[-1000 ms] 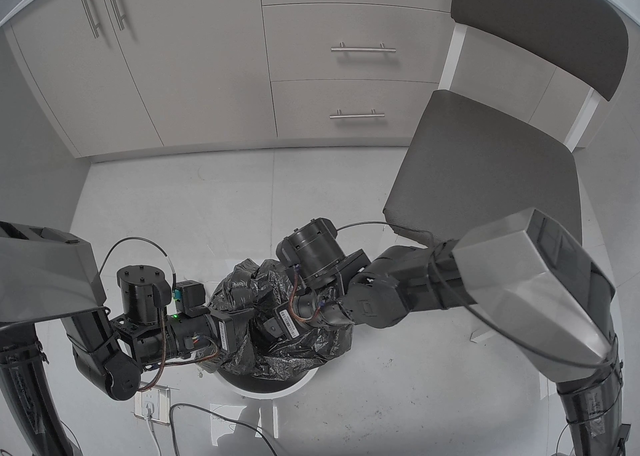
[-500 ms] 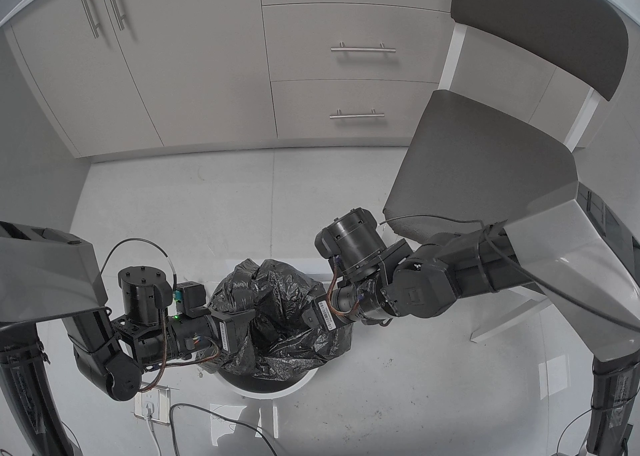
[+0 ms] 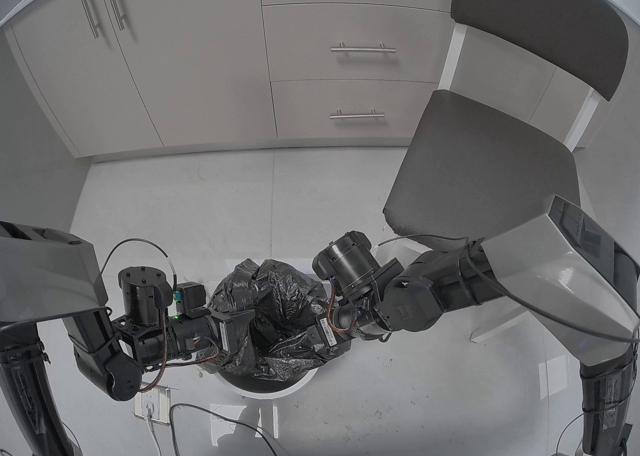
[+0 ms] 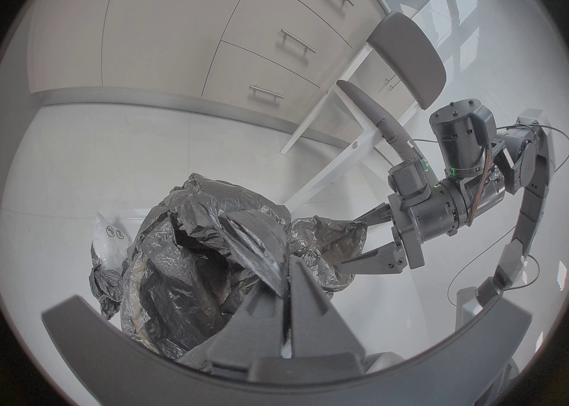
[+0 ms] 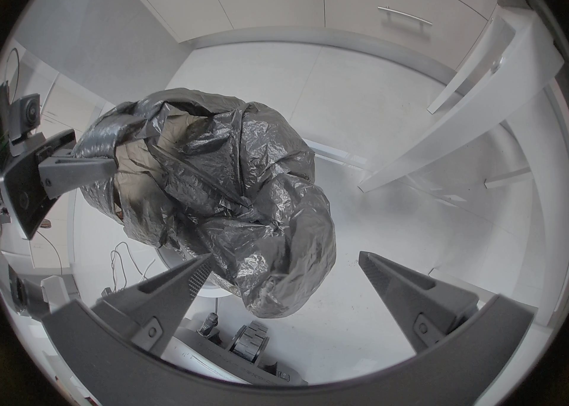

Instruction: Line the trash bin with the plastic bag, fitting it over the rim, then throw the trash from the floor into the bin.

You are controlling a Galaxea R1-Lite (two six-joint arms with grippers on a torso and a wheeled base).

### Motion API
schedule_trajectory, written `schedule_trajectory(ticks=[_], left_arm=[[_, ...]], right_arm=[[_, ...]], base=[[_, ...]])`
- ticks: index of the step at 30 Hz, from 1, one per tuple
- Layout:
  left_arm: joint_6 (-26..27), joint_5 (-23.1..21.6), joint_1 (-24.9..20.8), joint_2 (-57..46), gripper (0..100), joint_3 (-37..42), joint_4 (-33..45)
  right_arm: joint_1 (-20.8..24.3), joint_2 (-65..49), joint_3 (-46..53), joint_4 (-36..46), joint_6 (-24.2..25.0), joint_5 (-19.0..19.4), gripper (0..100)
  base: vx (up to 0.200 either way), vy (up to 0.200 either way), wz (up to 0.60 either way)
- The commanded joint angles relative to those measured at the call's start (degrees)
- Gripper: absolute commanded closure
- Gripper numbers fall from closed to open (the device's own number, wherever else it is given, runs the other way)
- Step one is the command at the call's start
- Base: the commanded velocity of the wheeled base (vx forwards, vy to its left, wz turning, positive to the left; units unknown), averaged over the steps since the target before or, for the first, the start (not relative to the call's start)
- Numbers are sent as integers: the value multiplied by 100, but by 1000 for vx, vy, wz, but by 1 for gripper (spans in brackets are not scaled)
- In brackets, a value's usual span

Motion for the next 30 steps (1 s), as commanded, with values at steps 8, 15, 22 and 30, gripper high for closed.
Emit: schedule_trajectory(ticks=[8, 15, 22, 30], left_arm=[[-1, 1, -1, 16, 100, -2, -2], [8, 1, -10, -10, 100, -11, -10], [-1, 1, -10, -10, 100, -11, -10], [8, 1, -10, -19, 100, -11, -10]], right_arm=[[58, 86, -29, 2, 243, 34, 100], [76, 60, -46, 2, 410, 25, 100], [102, -72, -99, -24, 524, 307, 100], [261, -81, -468, -297, 770, 1440, 100]], base=[[0, 0, 0], [0, 0, 0], [0, 0, 0], [0, 0, 0]])
